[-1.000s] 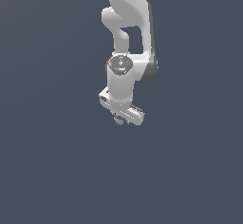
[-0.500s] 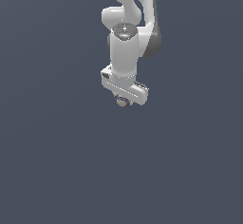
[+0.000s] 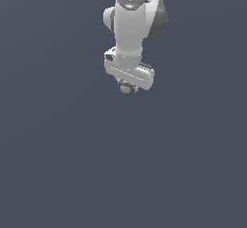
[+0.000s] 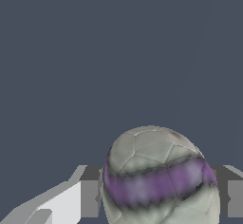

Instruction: Pick up the object and move it to a goal position.

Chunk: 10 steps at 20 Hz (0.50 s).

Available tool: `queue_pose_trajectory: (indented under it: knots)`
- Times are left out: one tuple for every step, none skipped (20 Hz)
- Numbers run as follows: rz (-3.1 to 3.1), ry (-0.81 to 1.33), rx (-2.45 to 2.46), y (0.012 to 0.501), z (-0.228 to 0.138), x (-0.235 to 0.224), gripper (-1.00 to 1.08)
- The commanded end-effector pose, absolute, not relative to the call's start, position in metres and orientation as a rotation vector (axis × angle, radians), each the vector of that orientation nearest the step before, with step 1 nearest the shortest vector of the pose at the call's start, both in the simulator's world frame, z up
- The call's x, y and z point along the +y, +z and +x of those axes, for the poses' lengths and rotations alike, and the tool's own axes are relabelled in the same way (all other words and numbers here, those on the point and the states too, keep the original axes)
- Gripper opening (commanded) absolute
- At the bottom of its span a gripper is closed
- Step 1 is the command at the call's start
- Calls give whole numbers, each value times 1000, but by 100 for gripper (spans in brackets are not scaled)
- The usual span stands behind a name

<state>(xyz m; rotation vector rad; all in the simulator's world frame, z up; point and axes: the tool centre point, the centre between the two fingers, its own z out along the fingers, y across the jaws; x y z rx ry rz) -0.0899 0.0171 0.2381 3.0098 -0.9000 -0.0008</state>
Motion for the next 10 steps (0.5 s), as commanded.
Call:
queue_pose_trajectory:
  knots:
    - [3010, 0, -900, 247, -96, 18, -100]
    - [3009, 0, -900, 250, -98, 19, -100]
    - [3009, 0, -900, 252, -100, 19, -100]
    - [3009, 0, -900, 254, -101, 20, -100]
    - [3009, 0, -900, 256, -102, 20, -100]
    - [3009, 0, -900, 257, -103, 20, -100]
    - [3009, 0, -900, 258, -103, 20, -100]
    - [3009, 0, -900, 259, -103, 20, -100]
    - [3009, 0, -900, 259, -103, 21, -100]
    - [3010, 0, -900, 259, -103, 20, -100]
